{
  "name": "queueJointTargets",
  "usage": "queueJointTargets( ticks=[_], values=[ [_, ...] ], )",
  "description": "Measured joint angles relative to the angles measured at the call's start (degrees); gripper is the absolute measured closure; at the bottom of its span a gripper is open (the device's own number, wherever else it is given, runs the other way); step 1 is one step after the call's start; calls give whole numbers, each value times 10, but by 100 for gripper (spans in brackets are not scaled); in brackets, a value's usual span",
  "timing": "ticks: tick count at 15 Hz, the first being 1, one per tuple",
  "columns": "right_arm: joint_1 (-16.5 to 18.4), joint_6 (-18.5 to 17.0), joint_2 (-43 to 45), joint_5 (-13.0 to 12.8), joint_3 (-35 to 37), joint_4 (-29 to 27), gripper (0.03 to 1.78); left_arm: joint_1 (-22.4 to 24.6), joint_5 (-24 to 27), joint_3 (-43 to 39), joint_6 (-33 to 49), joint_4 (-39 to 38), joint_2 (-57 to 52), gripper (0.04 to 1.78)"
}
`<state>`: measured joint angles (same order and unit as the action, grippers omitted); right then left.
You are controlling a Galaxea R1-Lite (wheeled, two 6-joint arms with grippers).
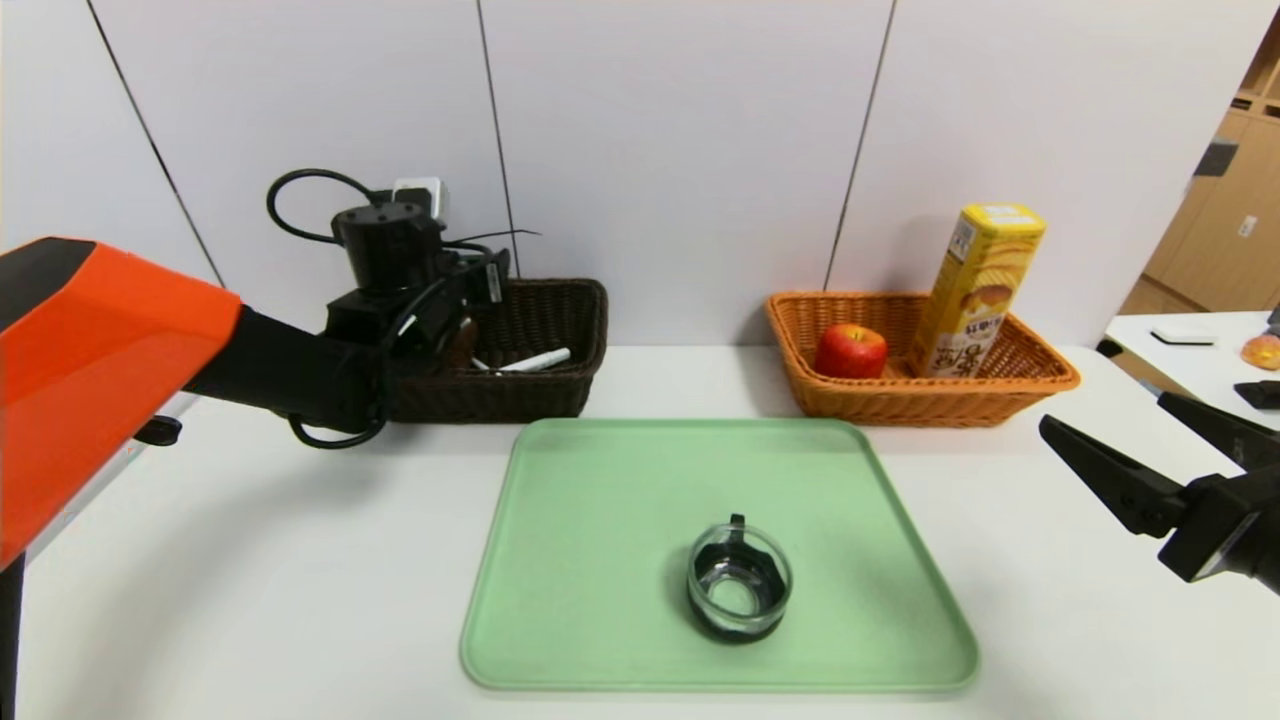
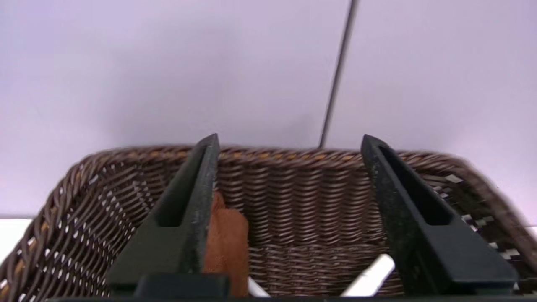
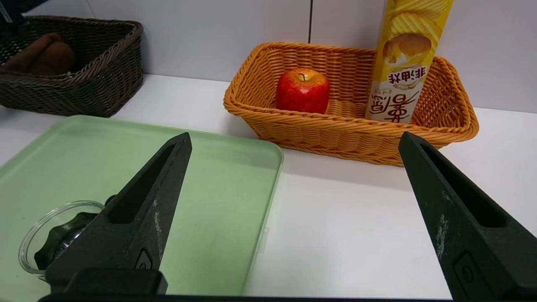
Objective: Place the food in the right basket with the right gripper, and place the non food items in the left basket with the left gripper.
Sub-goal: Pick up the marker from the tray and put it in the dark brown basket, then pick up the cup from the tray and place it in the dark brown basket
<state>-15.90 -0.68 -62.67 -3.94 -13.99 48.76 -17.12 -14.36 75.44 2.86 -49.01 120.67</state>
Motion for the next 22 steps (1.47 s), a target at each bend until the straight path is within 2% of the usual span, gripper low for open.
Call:
queueJointTargets(
  ticks=[3,7,10,13,15,19,22],
  values=[
    [0,0,0,1,2,0,11,-60,-1,-37,7,1,-58,44],
    [0,0,0,1,7,0,11,-159,15,-160,50,-9,-145,31],
    [0,0,1,0,8,0,11,-200,75,-281,43,-61,-201,25],
    [0,0,2,1,12,0,11,-230,189,-411,25,-104,-281,21],
    [0,0,2,1,14,0,11,-253,261,-465,19,-112,-320,19],
    [0,0,2,1,19,0,11,-301,278,-514,15,-114,-346,16],
    [0,0,2,1,20,0,11,-310,277,-522,16,-115,-337,15]
  ],
)
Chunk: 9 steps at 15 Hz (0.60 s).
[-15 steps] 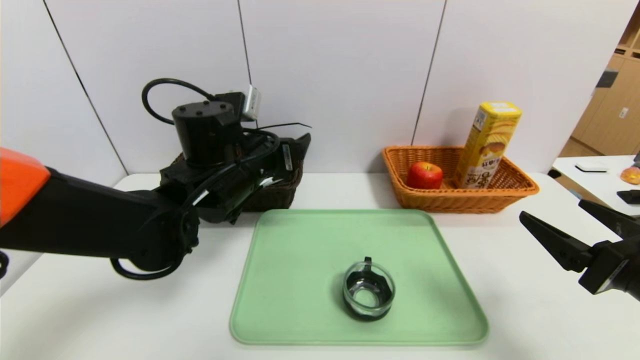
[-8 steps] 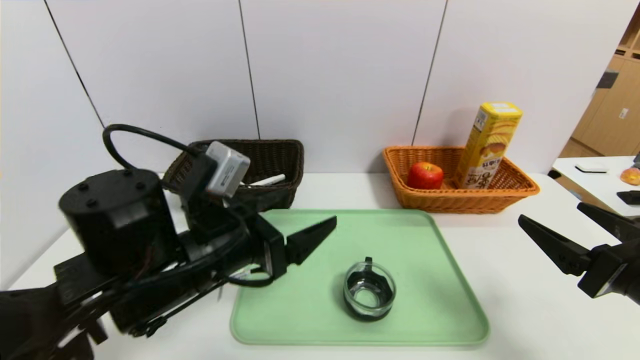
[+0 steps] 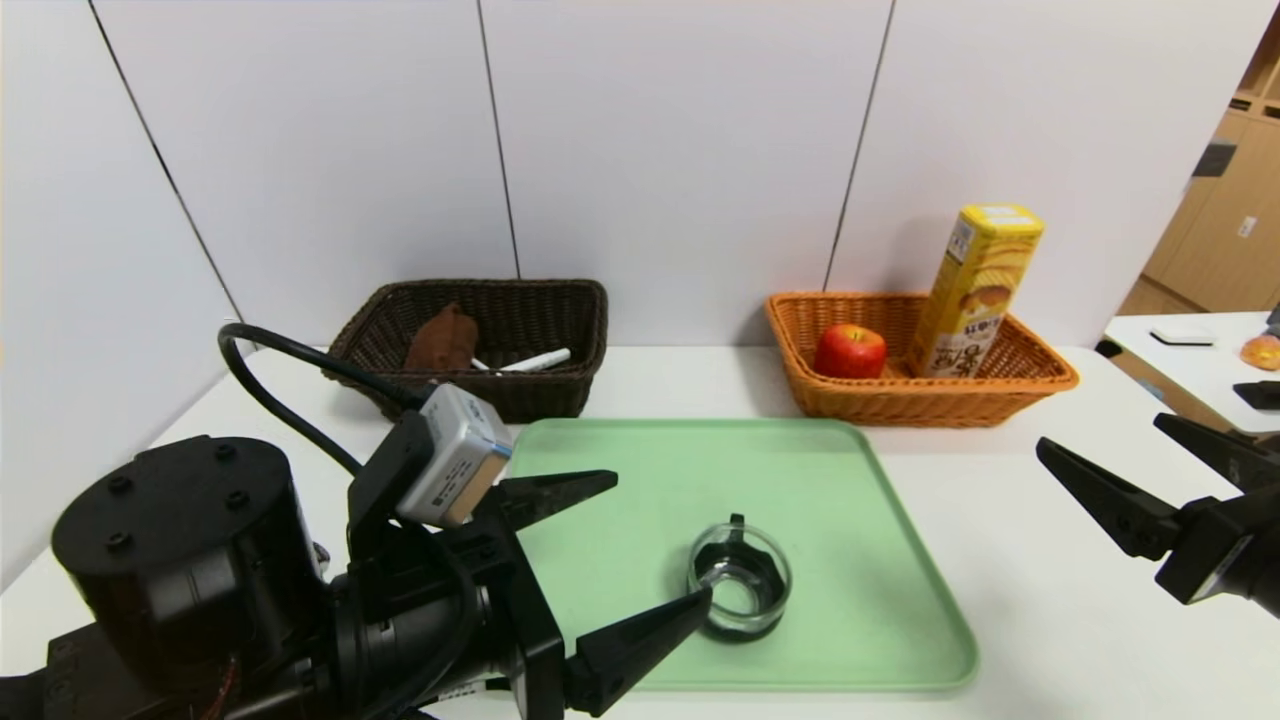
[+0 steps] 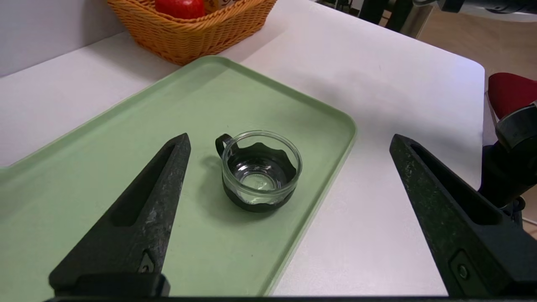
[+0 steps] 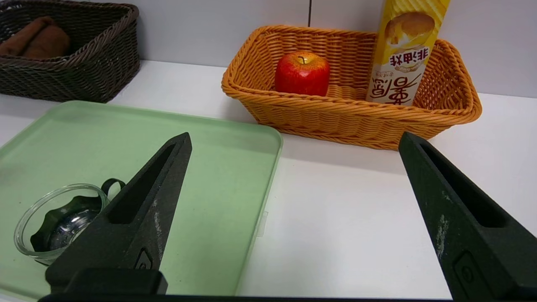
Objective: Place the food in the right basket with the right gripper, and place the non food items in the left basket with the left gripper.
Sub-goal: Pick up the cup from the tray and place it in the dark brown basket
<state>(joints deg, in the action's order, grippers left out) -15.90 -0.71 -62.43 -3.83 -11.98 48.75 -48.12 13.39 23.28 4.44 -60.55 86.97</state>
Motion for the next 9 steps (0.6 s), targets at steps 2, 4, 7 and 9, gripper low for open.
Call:
queueJointTargets(
  ticks=[2,4,7,9],
  values=[
    [0,1,0,1,0,0,11,-2,1,0,1,0,13,15],
    [0,0,0,4,0,0,11,-3,2,1,2,0,27,14],
    [0,0,-1,4,1,-1,11,-16,5,3,2,-9,52,13],
    [0,0,-1,4,1,-1,11,-24,4,2,1,-41,79,13]
  ],
)
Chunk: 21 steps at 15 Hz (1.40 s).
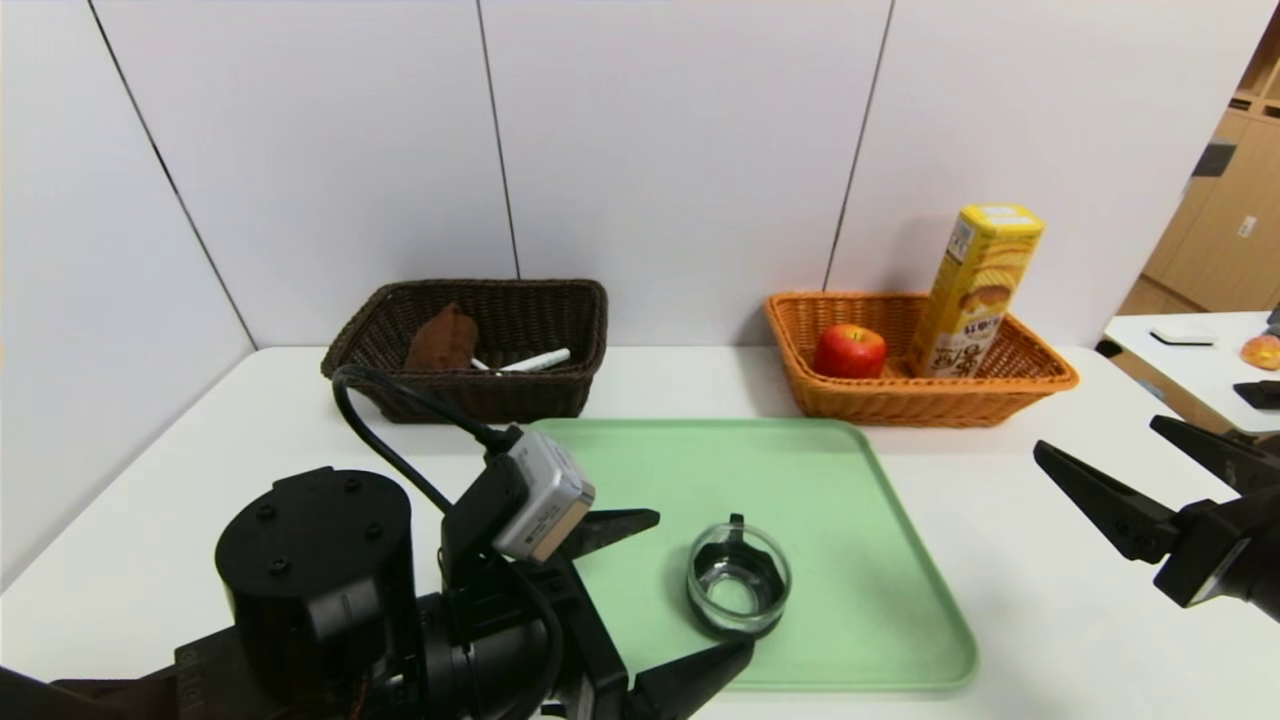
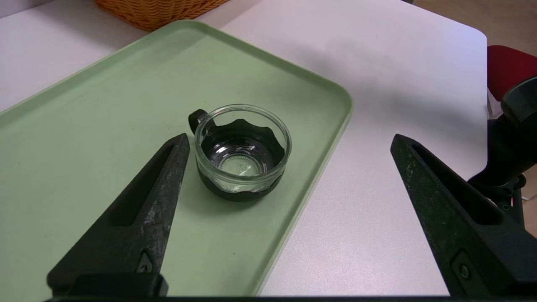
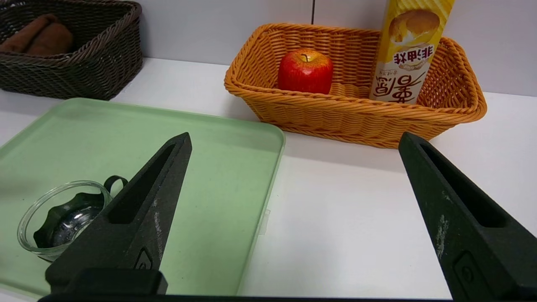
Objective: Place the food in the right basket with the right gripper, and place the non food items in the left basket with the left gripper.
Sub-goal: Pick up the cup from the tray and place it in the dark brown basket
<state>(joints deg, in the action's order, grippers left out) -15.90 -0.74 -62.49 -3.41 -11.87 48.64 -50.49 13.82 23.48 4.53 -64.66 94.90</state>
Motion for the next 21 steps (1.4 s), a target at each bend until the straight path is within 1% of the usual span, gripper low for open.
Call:
queueJointTargets(
  ticks=[4,11,14,16,18,21],
  values=[
    [0,0,0,0,3,0,11,-10,0,-5,0,-75,59,13],
    [0,0,0,1,4,0,11,-11,-6,-10,-2,-124,123,13],
    [0,0,1,5,5,0,11,-10,-34,-10,-24,-148,151,13],
    [0,0,1,8,6,0,11,-10,-47,-10,-49,-187,178,13],
    [0,0,1,8,7,0,11,-10,-50,-10,-56,-222,202,13],
    [0,-1,2,8,8,0,11,-10,-51,-9,-56,-225,222,13]
  ],
)
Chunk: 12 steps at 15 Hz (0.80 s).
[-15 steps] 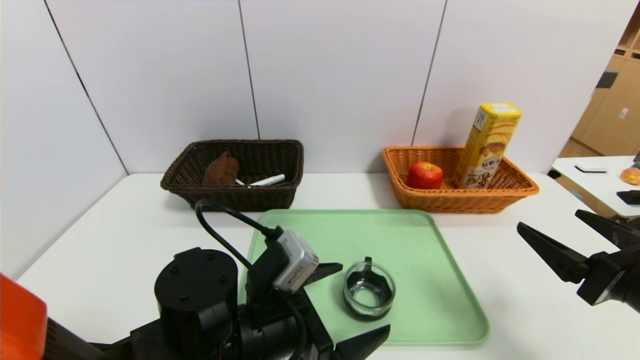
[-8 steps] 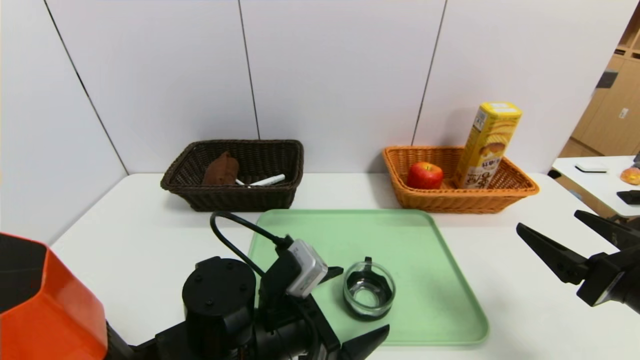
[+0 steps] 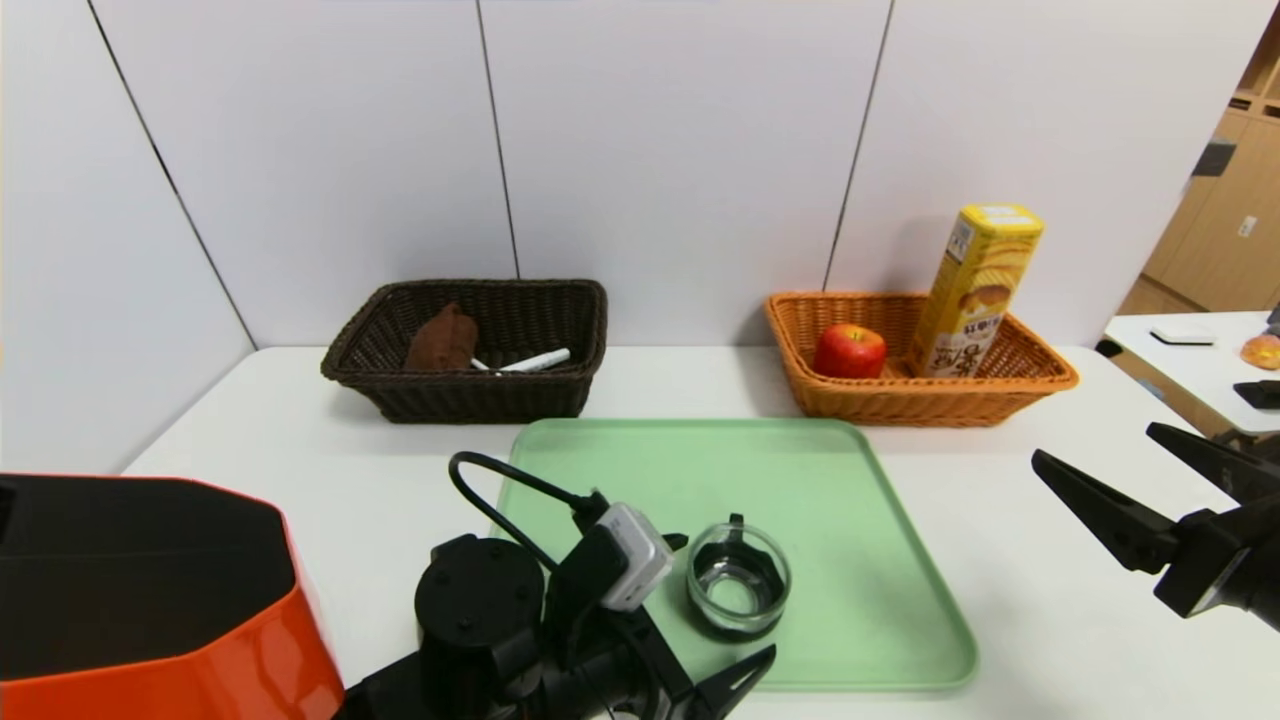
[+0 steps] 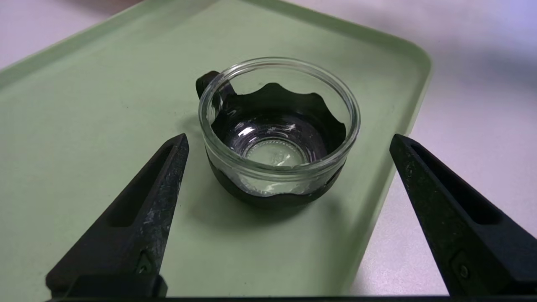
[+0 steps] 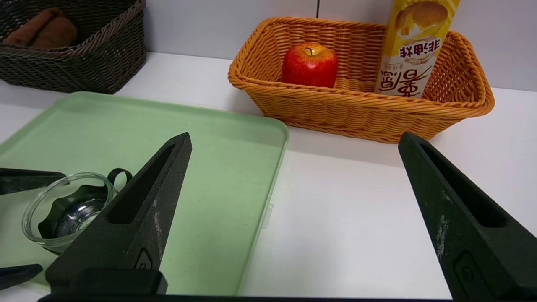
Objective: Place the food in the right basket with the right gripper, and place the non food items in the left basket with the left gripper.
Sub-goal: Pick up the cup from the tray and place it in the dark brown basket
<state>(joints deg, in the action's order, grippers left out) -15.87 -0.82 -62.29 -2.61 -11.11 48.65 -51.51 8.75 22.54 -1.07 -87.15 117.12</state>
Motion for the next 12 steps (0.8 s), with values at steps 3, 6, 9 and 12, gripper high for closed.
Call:
queueJointTargets(
  ticks=[3,6,9,12],
  values=[
    [0,0,0,1,0,0,11,0,0,4,1,0,12,13],
    [0,0,0,1,0,0,11,0,0,12,0,0,19,13],
    [0,-1,1,1,2,0,11,0,-2,37,0,0,29,13],
    [0,-1,1,1,3,0,11,0,-4,48,0,0,42,13]
  ],
)
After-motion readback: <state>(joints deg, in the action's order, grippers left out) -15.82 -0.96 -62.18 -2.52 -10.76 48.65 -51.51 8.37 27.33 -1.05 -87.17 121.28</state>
